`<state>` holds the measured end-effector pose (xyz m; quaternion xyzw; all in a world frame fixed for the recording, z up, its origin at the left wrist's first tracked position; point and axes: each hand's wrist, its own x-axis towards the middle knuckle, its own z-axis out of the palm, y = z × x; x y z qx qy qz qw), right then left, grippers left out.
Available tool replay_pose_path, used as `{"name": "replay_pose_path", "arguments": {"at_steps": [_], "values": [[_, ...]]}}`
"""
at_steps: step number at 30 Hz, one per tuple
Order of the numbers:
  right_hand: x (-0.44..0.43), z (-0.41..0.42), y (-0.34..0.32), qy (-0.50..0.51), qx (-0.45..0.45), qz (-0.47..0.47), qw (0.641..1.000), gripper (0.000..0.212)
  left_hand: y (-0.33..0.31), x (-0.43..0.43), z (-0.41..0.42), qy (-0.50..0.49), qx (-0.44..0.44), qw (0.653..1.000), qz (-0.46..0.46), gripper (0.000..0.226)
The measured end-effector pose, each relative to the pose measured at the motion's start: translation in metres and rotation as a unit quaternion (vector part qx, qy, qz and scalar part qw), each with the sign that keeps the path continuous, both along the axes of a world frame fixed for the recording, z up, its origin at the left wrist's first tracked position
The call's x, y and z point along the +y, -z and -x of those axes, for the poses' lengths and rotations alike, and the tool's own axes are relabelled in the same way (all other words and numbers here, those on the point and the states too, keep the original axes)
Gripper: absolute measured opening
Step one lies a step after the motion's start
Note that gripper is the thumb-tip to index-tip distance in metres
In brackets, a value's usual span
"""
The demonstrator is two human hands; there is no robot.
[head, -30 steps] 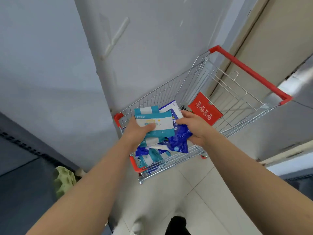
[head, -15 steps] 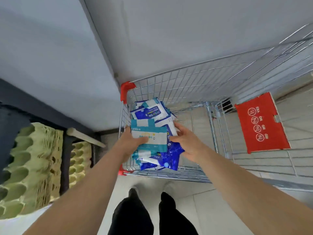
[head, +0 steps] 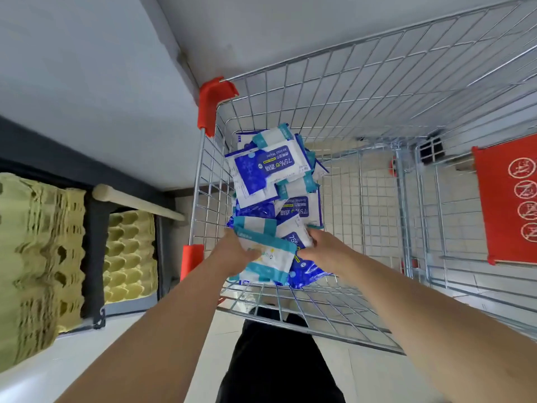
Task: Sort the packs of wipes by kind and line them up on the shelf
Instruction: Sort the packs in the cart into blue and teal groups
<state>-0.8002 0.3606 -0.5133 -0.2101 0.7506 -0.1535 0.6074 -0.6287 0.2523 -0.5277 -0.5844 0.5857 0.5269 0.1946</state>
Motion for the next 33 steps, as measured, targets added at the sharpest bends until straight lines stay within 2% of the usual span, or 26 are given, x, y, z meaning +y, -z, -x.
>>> {"name": "replay_pose_path", "arguments": {"at_steps": [2, 5, 9, 12, 14, 17, 20, 25, 29, 33], "values": [[-0.001, 0.000, 0.002, -0.009, 0.001, -0.003, 1.000, 0.031, -0.001, -0.003, 0.000, -0.003, -0.001, 1.000, -0.002, 0.056], [-0.002, 0.003, -0.002, -0.014, 0.018, -0.009, 1.000, 0.023, -0.015, -0.004, 0.000, -0.026, -0.005, 0.999, 0.038, 0.035], [-0.008, 0.014, -0.023, 0.025, 0.018, 0.000, 1.000, 0.027, -0.045, -0.012, 0.004, -0.010, 0.046, 0.992, 0.118, 0.016], [-0.021, 0.029, -0.039, 0.032, 0.049, 0.021, 0.998, 0.036, -0.061, -0.026, 0.018, 0.004, 0.090, 0.980, 0.176, 0.024], [-0.034, 0.037, -0.047, 0.044, 0.056, 0.053, 0.996, 0.039, -0.066, -0.039, 0.030, 0.001, 0.109, 0.976, 0.190, 0.037], [-0.057, 0.051, -0.050, 0.092, 0.067, 0.114, 0.987, 0.042, -0.060, -0.060, 0.049, -0.006, 0.100, 0.972, 0.212, 0.050], [-0.082, 0.061, -0.044, 0.097, 0.095, 0.154, 0.979, 0.038, -0.044, -0.076, 0.067, -0.011, 0.094, 0.973, 0.209, 0.044], [-0.109, 0.067, -0.014, 0.106, 0.073, 0.182, 0.975, 0.031, -0.017, -0.087, 0.083, -0.060, 0.080, 0.974, 0.204, 0.044], [-0.109, 0.073, -0.007, 0.118, 0.058, 0.183, 0.974, 0.014, -0.012, -0.079, 0.084, -0.061, 0.052, 0.971, 0.225, 0.042], [-0.104, 0.083, -0.007, 0.064, 0.090, 0.180, 0.977, 0.021, -0.008, -0.064, 0.076, -0.043, 0.017, 0.975, 0.219, 0.036]]}}
